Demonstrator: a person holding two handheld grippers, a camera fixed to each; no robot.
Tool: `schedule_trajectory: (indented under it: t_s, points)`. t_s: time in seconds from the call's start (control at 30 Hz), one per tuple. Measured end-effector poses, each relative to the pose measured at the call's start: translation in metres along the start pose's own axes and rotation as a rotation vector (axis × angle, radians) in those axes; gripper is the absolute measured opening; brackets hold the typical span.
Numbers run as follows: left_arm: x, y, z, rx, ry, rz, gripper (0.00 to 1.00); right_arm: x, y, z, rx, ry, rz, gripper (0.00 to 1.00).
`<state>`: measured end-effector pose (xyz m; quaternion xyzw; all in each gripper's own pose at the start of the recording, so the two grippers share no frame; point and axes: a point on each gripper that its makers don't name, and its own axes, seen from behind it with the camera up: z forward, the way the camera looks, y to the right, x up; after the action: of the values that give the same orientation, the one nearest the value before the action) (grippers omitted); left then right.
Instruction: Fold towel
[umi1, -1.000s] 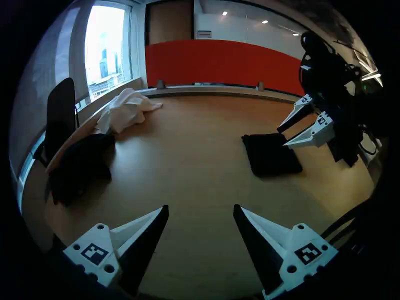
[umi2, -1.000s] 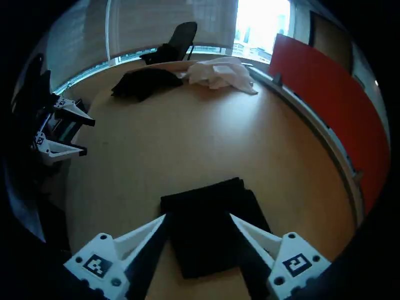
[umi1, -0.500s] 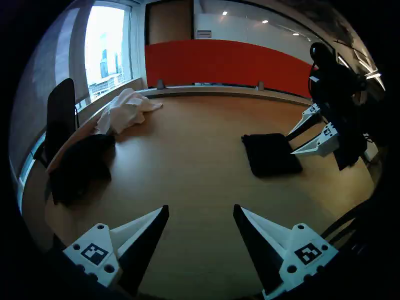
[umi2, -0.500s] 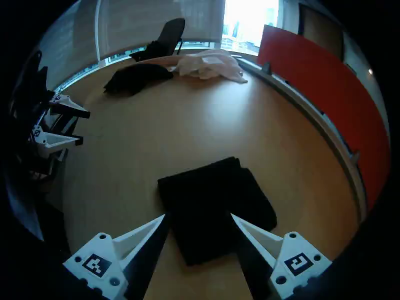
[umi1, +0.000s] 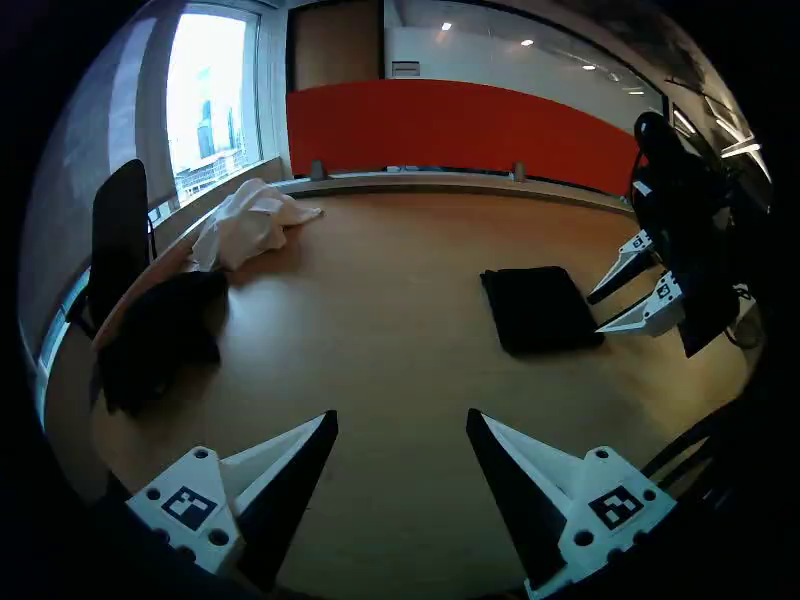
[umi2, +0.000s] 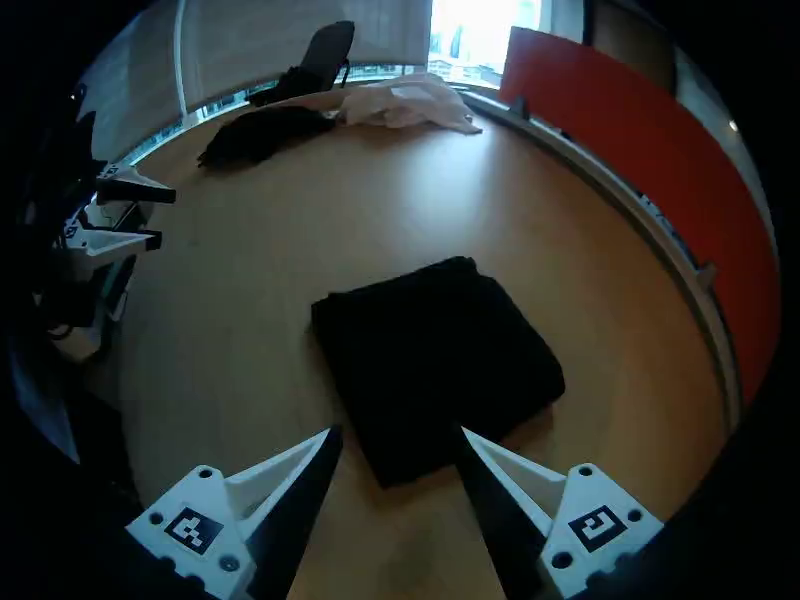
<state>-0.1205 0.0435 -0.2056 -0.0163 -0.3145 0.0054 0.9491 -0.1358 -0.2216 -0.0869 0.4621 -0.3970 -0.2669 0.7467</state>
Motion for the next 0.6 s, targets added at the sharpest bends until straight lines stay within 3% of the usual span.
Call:
schedule_trajectory:
  t_s: [0.17, 0.43, 0.6]
  points:
    - [0.0, 0.001, 0.0, -0.002, 0.0, 0.002, 0.96, -0.011, 0.0, 0.0, -0.007, -0.018, 0.015, 0.8]
    - [0.001, 0.001, 0.0, -0.001, 0.003, 0.003, 0.96, -0.03, -0.006, 0.004, -0.003, -0.049, 0.055, 0.62]
    - [0.0, 0.001, -0.001, 0.0, 0.001, 0.002, 0.96, -0.035, -0.008, 0.006, -0.006, -0.056, 0.07, 0.61]
